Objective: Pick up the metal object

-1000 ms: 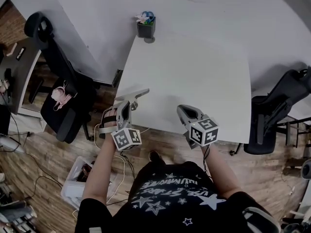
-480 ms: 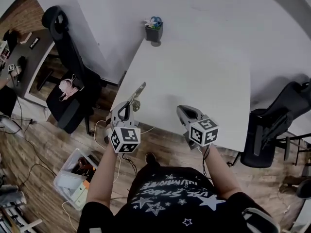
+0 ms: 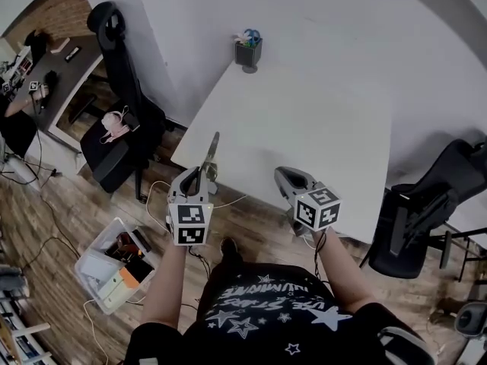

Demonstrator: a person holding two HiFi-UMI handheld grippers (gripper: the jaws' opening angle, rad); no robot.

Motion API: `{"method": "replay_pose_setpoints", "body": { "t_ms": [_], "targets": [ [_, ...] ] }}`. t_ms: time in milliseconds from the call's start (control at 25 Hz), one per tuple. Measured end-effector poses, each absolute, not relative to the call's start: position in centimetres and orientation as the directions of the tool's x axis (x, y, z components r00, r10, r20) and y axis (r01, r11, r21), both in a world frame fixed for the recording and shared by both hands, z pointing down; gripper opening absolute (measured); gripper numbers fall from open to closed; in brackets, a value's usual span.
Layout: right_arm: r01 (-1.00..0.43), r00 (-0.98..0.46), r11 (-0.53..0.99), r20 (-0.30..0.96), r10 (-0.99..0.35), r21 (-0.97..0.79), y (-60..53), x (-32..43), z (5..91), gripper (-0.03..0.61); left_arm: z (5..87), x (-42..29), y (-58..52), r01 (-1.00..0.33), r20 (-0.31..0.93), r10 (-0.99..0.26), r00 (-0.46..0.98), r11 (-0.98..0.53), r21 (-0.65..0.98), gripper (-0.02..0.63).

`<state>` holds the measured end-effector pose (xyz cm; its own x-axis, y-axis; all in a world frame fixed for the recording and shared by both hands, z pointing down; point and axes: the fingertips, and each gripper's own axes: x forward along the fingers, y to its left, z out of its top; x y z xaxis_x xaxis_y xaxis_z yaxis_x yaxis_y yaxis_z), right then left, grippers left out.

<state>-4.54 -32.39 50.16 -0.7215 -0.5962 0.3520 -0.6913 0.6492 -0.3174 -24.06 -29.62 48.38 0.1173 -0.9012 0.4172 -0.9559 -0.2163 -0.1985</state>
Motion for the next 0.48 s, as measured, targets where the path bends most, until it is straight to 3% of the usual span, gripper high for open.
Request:
{"method": "replay_pose_setpoints", "body": {
  "t_ms": [480],
  "targets": [
    [-0.622, -0.779, 0.717, 0.346, -0.523, -0.315, -26.4, -0.7, 50.3, 0.055, 48.6, -19.2, -21.2, -0.994, 0.412, -0.908, 0.069, -0.096, -0.046, 0.026]
  ]
}}
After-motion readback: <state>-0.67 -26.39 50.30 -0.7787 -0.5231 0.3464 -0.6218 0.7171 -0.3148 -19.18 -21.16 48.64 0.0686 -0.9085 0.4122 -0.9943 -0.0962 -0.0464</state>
